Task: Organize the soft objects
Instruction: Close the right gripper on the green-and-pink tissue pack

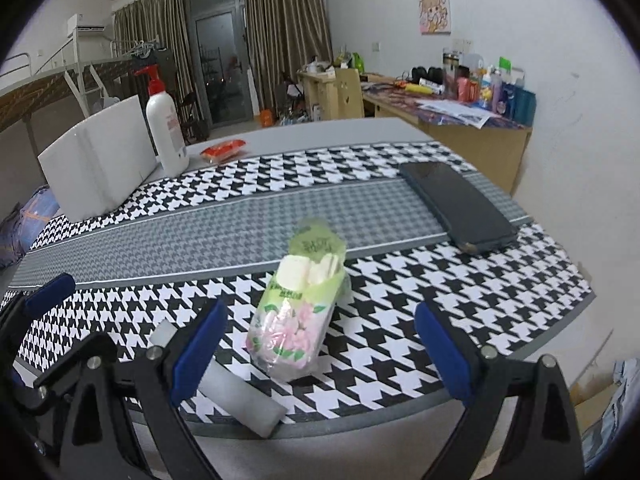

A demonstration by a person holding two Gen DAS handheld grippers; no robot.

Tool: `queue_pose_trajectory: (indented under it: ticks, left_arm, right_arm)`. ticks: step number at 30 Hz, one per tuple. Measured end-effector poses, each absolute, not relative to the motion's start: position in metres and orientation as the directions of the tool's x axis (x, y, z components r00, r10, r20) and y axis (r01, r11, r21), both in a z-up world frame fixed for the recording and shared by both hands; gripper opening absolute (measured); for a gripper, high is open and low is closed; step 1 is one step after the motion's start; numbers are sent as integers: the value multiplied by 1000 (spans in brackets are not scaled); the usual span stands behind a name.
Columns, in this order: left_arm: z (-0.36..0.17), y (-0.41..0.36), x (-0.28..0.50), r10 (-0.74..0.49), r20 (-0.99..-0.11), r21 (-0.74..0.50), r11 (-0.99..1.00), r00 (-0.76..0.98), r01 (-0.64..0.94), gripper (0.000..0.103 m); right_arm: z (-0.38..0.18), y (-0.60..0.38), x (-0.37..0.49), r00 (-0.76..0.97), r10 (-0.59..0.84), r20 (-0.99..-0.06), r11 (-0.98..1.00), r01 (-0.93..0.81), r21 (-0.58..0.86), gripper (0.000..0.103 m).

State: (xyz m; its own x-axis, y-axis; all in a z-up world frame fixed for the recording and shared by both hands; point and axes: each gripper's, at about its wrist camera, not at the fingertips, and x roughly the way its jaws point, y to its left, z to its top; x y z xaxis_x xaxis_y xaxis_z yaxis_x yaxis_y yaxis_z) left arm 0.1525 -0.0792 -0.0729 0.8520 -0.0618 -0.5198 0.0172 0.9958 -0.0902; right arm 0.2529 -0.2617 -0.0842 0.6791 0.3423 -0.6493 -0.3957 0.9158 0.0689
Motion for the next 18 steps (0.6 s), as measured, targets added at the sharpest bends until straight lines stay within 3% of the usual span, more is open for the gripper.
queue_pose_trajectory:
  ticks: [8, 15, 18]
  left_arm:
    - [-75, -83, 159, -67, -545, -83, 996, 836, 25, 102]
    - [-79, -86, 165, -60, -566, -72, 997, 822, 23, 102]
    - [-80, -90, 168, -66, -576, -72, 997, 815, 30, 102]
  right_arm:
    - [-94, -260, 262, 648, 346, -679, 913, -398, 86, 93]
    - [-103, -256, 270, 607, 369, -704, 899, -425, 105, 70]
    - [-102, -255, 269, 595, 393, -701, 885, -452, 112, 51]
